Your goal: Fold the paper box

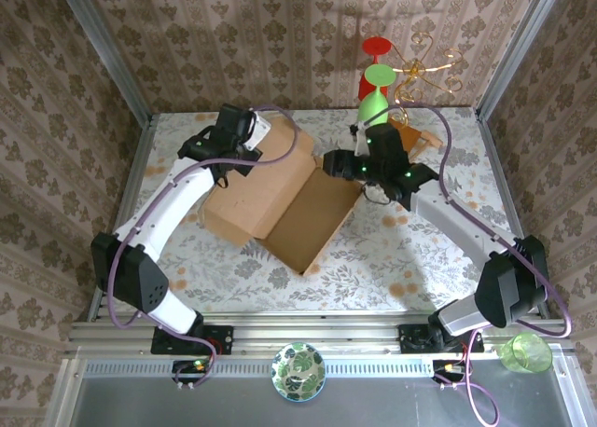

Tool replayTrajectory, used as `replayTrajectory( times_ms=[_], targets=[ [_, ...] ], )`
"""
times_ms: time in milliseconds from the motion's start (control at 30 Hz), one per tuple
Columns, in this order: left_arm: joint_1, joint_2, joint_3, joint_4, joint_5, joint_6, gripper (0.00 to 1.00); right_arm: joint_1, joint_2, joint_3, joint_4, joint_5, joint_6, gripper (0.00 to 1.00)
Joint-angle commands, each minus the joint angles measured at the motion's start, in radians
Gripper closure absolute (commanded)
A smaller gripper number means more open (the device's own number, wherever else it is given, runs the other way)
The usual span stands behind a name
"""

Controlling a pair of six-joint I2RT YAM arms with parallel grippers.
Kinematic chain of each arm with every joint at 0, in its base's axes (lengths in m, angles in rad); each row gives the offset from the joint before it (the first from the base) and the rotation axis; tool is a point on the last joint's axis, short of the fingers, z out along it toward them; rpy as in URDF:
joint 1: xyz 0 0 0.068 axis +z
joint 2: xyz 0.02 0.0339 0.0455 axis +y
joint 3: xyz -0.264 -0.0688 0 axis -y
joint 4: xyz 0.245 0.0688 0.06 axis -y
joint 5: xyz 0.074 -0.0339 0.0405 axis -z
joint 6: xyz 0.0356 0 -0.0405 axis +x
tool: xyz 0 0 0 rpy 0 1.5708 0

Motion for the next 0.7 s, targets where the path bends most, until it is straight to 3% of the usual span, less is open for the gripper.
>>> replayTrajectory(
  times_ms=[0, 167, 300, 667],
  targets=[
    [-0.003, 0.022, 0.084, 0.028, 0.161, 0.220, 1.00, -0.080, 0.029, -0.003, 0.218, -0.132, -0.276, 0.38],
    [-0.008, 0.027, 0.127, 0.005, 0.208, 0.306, 1.00, -0.103, 0.097, 0.080, 0.218, -0.232, -0.491, 0.34],
    [-0.034, 0.037, 0.141, -0.002, 0.220, 0.343, 1.00, -0.098, 0.152, 0.160, 0.164, -0.317, -0.534, 0.33],
    [-0.049, 0.068, 0.197, -0.064, 0.243, 0.407, 1.00, -0.064, 0.217, 0.216, 0.121, -0.214, -0.655, 0.37]
  ],
)
